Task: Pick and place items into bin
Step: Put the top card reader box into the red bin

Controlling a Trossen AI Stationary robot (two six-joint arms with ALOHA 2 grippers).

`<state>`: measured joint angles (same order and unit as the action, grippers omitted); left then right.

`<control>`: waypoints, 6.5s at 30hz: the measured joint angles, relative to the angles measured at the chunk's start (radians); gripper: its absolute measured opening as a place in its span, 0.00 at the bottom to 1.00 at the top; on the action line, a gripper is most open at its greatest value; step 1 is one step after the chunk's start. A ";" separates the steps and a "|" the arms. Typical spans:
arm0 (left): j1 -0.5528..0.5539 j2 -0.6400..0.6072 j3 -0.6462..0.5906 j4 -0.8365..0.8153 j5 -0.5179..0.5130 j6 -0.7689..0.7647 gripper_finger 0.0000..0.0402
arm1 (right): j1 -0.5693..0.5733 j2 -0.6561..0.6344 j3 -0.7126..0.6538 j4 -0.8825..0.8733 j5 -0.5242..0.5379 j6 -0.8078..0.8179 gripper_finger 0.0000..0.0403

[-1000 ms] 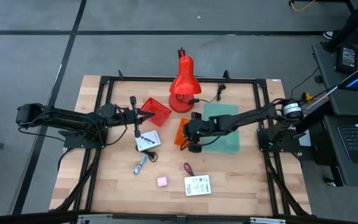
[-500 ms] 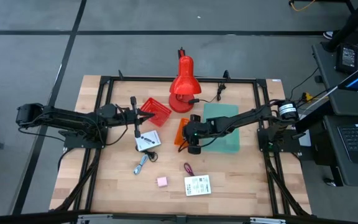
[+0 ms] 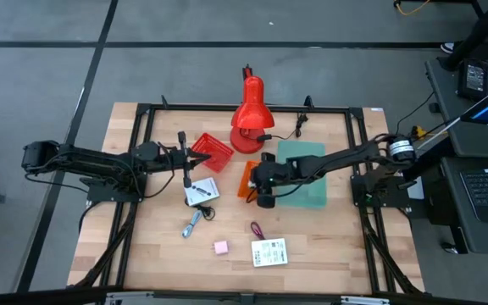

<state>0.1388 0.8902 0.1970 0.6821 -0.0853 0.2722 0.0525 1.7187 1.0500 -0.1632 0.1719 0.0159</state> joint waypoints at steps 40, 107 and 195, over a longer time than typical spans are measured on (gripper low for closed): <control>-0.028 -0.021 0.000 -0.195 0.103 -0.176 0.05 | 0.138 -0.577 -0.618 0.579 0.107 -0.051 0.01; -0.028 -0.344 -0.043 -1.100 0.137 -1.334 0.42 | 0.043 -0.576 -0.617 0.617 0.105 -0.114 0.01; 0.144 -0.058 -0.016 -0.791 0.362 -1.123 0.40 | 0.043 -0.576 -0.616 0.615 0.104 -0.122 0.01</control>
<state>0.2830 0.8326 0.1810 -0.1085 0.2772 -0.8508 0.0952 1.1429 0.4335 0.4522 0.2760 -0.1062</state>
